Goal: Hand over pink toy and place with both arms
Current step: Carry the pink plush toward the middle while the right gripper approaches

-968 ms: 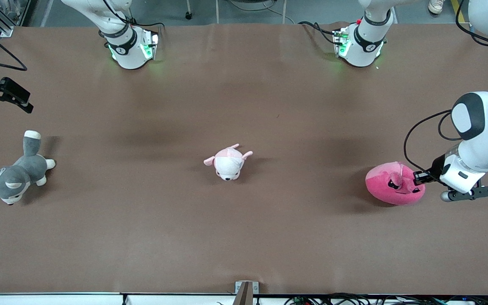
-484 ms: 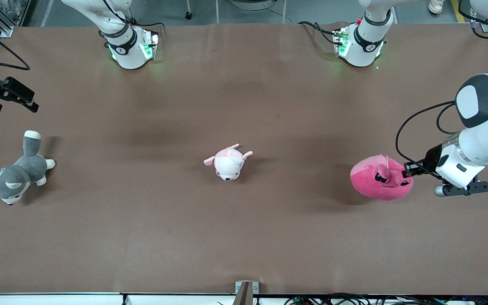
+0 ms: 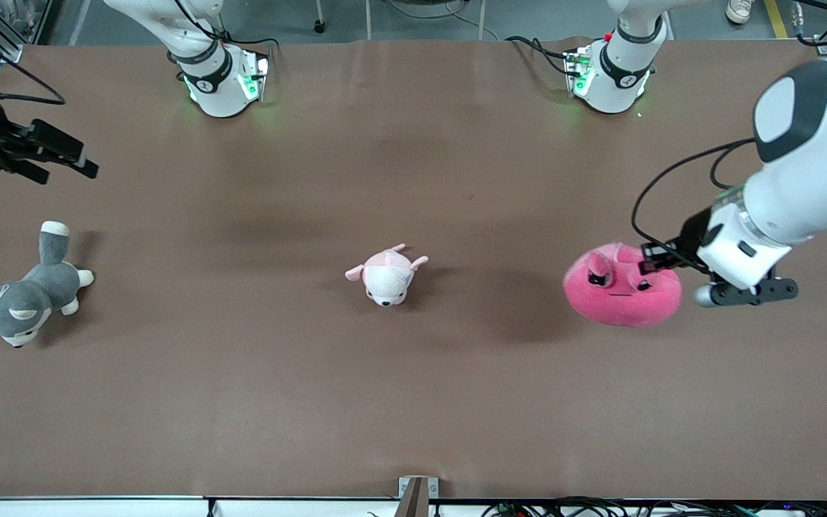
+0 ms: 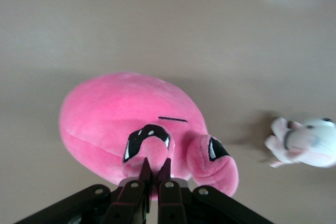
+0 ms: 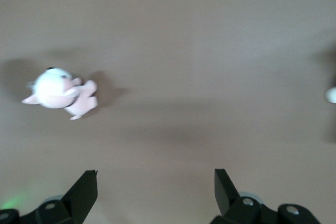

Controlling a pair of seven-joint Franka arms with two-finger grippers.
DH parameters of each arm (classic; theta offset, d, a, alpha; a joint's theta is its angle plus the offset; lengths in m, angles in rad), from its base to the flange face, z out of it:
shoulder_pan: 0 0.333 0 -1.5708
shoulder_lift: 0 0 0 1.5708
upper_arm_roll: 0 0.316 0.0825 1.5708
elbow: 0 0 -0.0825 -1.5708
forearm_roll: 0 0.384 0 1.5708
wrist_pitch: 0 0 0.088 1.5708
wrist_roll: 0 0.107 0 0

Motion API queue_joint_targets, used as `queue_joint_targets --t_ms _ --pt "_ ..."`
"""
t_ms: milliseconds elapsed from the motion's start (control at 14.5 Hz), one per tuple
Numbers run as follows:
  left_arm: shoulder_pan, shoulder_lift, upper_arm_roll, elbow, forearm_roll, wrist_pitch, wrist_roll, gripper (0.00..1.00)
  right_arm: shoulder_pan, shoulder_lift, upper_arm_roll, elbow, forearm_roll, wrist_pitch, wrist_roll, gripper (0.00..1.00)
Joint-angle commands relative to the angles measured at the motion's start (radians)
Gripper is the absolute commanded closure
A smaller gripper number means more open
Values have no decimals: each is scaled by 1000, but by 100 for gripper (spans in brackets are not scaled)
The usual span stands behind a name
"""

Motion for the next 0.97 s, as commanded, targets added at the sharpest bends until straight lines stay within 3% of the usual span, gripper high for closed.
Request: queue_joint_targets --t_ms 0,138,346,622,899 --pt "1 1 -91 45 -5 -37 -73 100 40 33 1 15 152 -6 12 7" --pt "-11 11 -159 85 -4 -36 -115 100 69 53 2 15 249 2 12 8" --pt "-111 11 -167 100 -8 -36 -278 100 76 92 2 15 411 -9 14 24" --pt "-263 38 -162 177 -8 -19 -554 100 153 116 2 15 468 3 18 29" --pt "-362 47 -159 179 -8 117 -767 100 227 130 2 16 531 80 126 31"
